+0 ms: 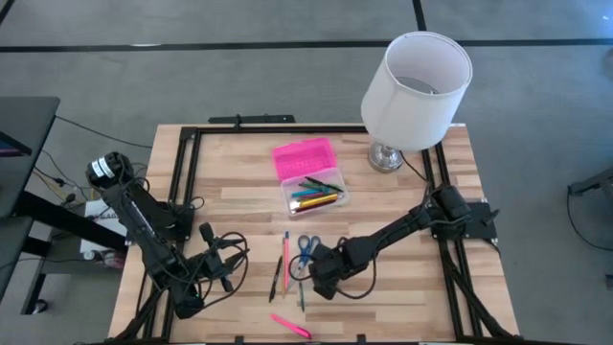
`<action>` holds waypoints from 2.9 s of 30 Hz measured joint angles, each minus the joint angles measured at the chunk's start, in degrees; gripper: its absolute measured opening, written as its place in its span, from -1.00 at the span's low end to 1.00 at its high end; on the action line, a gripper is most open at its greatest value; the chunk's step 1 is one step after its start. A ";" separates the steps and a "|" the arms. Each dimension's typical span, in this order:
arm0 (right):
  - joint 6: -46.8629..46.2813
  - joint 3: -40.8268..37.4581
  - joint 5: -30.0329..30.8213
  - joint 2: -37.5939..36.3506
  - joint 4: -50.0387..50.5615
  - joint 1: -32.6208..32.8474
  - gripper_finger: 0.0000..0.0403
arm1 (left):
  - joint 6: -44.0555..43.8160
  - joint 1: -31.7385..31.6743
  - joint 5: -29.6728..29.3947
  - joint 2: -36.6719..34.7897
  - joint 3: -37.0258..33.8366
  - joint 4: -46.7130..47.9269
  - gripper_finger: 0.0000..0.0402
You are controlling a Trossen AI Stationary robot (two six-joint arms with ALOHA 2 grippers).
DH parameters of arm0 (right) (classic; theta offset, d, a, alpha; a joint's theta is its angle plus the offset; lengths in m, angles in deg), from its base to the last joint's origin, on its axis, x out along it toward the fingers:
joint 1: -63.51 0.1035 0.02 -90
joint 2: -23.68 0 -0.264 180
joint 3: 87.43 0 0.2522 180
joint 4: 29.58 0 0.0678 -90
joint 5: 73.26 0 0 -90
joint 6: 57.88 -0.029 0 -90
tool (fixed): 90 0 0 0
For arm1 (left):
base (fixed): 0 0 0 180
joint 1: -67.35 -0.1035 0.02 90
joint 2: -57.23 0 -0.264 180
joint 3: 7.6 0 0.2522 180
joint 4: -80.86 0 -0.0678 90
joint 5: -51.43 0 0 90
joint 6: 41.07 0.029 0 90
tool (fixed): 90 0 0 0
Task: Pick & place school supplies into a supply box
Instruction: Put the right green crayon into the pink supply box
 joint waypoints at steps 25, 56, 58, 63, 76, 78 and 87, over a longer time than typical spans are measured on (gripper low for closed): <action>20.59 5.82 1.87 0.65 13.36 -2.70 -0.53 | -0.02 -0.03 1.68 0.00 -0.03 0.88 -0.35; -3.21 1.50 -0.05 0.06 30.32 -1.88 -0.49 | -0.20 -0.03 2.47 -0.01 -0.06 0.94 -0.35; -3.21 0.06 -0.18 -0.11 30.21 -1.90 -0.49 | -0.21 -0.04 2.47 -0.01 -0.06 0.94 -0.35; -0.97 -1.20 -0.22 -0.21 28.30 -1.95 -0.49 | -0.20 -0.05 2.45 -0.02 -0.06 0.94 -0.35; 15.46 -1.37 -0.54 -0.03 26.83 -1.86 -0.64 | -0.21 -0.05 3.34 -0.02 -0.94 0.87 -0.35; 17.49 -1.38 -0.65 -0.03 26.62 -1.97 -0.67 | -0.29 -0.05 3.40 -0.02 -1.40 0.96 -0.35; 21.33 -1.47 -2.50 -0.03 25.90 -3.04 -0.76 | -0.35 -0.05 3.39 -0.02 -1.67 0.87 -0.35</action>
